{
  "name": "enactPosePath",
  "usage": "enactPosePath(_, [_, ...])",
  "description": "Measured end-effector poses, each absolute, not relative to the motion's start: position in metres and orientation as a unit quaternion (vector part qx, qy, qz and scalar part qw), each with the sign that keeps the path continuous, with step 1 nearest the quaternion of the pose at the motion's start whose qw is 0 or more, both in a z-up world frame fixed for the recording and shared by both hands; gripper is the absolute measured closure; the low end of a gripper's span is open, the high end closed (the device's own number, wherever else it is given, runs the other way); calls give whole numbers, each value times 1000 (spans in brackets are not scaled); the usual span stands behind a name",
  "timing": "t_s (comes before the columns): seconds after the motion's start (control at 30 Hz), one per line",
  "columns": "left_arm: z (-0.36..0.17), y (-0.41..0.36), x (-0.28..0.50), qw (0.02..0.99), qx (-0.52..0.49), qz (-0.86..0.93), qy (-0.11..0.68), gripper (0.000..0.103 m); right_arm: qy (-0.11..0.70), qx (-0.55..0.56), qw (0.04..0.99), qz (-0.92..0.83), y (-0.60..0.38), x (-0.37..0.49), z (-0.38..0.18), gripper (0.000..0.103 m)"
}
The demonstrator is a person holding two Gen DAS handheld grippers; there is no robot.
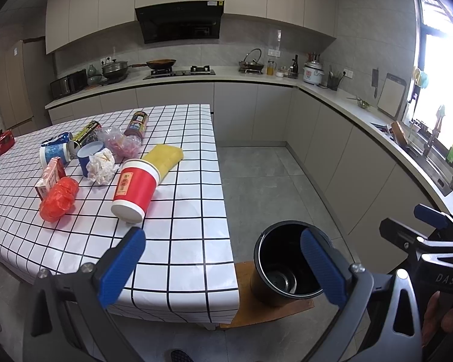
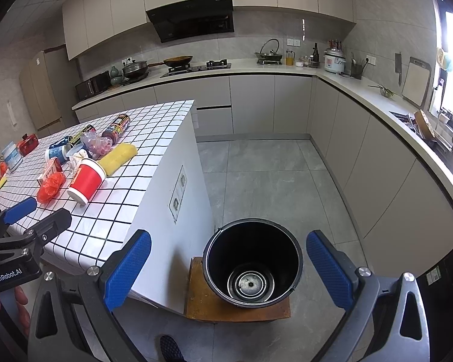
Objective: Collect trash
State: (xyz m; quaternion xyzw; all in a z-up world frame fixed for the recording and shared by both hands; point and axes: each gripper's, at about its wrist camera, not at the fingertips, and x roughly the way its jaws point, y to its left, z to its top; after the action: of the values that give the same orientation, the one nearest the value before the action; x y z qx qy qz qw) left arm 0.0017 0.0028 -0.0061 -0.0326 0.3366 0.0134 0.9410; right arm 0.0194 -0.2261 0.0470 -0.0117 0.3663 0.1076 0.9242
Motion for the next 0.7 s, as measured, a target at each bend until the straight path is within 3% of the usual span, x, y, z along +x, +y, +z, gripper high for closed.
enactPosePath(0.7, [-6, 3, 3, 941, -34, 14, 336, 0, 366, -12, 924, 107, -226, 19, 47, 0])
